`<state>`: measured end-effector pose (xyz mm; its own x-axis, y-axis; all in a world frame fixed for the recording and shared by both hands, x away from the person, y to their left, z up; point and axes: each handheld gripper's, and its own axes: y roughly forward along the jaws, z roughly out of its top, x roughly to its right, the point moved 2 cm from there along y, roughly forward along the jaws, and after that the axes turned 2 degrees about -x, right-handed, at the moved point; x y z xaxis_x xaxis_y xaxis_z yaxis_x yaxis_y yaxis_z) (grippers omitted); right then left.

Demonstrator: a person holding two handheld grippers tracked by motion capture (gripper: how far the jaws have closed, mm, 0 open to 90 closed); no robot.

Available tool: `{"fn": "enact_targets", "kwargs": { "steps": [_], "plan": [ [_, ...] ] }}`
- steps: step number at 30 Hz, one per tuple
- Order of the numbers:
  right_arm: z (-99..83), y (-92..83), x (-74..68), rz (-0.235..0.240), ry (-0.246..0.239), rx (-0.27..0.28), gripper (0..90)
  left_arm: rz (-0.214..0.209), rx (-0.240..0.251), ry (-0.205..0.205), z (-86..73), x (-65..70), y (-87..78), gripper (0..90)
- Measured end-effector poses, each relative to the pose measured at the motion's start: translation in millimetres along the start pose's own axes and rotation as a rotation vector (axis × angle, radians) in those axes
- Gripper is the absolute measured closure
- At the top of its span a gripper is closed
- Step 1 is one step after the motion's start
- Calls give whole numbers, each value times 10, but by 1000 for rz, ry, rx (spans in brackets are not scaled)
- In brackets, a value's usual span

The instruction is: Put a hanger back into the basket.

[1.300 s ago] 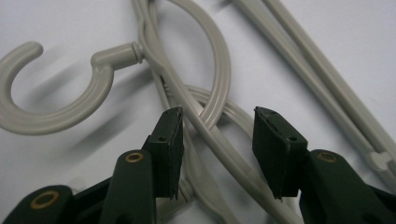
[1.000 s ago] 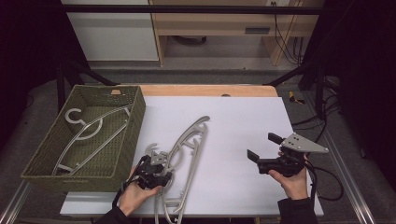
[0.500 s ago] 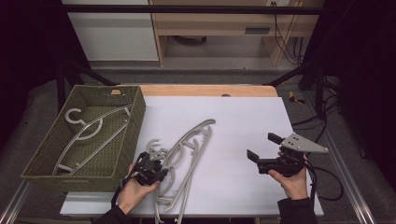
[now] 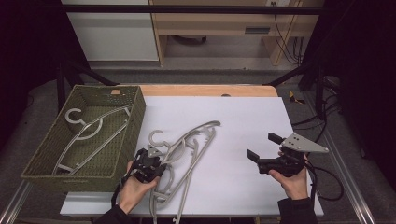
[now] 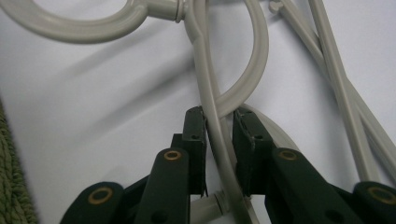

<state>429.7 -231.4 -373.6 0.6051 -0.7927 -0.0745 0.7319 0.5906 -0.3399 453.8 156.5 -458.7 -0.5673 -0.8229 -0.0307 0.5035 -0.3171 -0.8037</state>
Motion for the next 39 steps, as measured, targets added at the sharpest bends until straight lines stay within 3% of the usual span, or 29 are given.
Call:
{"fn": "enact_targets", "kwargs": {
  "steps": [3, 8, 13, 18, 24, 26, 34, 39],
  "plan": [
    [-1, 1, -1, 0, -4, -1, 21, -1, -4, 4, 0, 8, 20, 793],
    [-3, 0, 4, -1, -3, -1, 20, -29, 16, 44, 21, 55, -23, 815],
    [0, -10, 5, 3, 3, 3, 20, -95, 60, 20, 43, 23, -120, 816],
    [-6, -11, 15, -1, 1, -1, 20, -116, 107, 12, 79, 7, -251, 816],
    [-4, -27, 23, -2, 7, 4, 20, -125, 149, 19, 121, 1, -404, 816],
    [-5, -30, 28, -6, 8, 5, 20, -122, 170, 35, 150, -10, -528, 816],
    [-7, -28, 33, -9, 10, 6, 20, -106, 249, 32, 207, -88, -854, 817],
    [-5, -30, 33, -11, 8, 6, 19, -97, 264, 41, 240, -107, -973, 816]
  ]
}}
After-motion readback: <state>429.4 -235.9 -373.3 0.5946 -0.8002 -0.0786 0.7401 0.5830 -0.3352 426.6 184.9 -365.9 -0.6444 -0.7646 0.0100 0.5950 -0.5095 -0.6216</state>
